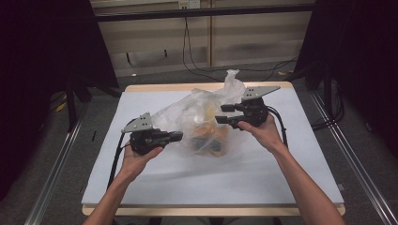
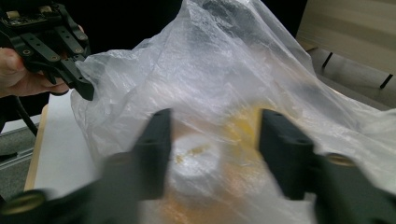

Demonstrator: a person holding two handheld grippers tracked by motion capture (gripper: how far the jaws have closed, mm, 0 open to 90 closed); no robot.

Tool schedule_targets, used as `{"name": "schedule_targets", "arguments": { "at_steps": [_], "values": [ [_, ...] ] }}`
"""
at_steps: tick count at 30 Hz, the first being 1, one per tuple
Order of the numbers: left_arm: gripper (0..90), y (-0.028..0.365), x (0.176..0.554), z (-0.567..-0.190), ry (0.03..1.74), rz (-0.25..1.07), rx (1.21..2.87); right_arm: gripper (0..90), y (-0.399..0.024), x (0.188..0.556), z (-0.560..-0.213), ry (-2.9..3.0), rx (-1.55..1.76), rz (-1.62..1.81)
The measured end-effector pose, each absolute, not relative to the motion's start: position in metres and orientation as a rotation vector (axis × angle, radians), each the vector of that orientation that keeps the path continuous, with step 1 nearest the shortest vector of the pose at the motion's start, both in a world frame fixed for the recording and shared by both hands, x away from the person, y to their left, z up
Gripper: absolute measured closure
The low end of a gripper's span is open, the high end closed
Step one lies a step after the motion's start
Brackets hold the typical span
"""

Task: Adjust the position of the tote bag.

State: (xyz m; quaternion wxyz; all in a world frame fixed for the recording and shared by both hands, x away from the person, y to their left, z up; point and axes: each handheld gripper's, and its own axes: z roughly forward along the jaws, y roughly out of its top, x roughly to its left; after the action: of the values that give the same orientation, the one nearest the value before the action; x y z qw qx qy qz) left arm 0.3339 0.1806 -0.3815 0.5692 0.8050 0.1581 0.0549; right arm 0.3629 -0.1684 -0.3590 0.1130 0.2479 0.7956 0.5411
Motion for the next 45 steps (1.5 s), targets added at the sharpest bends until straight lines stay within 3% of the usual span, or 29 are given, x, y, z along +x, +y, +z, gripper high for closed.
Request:
{"name": "schedule_targets", "arguments": {
  "at_steps": [1, 2, 4, 5, 6, 9, 23, 29, 45],
  "values": [
    [88.6, 0.18, 0.331, -0.382, 0.363, 0.124, 1.887, 53.9, -0.167, 0.362, -0.36, 2.334, 0.729, 1.591],
    [88.6, 0.18, 0.329, -0.383, 0.352, 0.124, 1.898, 66.1, -0.166, 0.362, -0.36, 2.335, 0.726, 1.591],
    [88.6, 0.18, 0.328, -0.385, 0.355, 0.12, 1.898, 74.6, -0.166, 0.361, -0.36, 2.334, 0.723, 1.599],
    [88.7, 0.18, 0.328, -0.385, 0.355, 0.12, 1.898, 74.6, -0.166, 0.361, -0.36, 2.334, 0.723, 1.599],
    [88.6, 0.18, 0.328, -0.386, 0.361, 0.128, 1.911, 83.1, -0.165, 0.36, -0.36, 2.326, 0.723, 1.596],
    [88.6, 0.18, 0.328, -0.388, 0.363, 0.117, 1.904, 90.0, -0.164, 0.357, -0.359, 2.333, 0.715, 1.594],
    [88.9, 0.185, 0.313, -0.391, 0.362, 0.135, 1.906, 90.0, -0.182, 0.305, -0.35, 2.27, 0.678, 1.58],
    [89.0, 0.179, 0.306, -0.405, 0.347, 0.117, 1.97, 90.0, -0.191, 0.278, -0.371, 2.304, 0.696, 1.566],
    [89.1, 0.182, 0.31, -0.431, 0.385, 0.097, 2.052, 90.0, -0.182, 0.28, -0.408, 2.4, 0.741, 1.499]
  ]
}}
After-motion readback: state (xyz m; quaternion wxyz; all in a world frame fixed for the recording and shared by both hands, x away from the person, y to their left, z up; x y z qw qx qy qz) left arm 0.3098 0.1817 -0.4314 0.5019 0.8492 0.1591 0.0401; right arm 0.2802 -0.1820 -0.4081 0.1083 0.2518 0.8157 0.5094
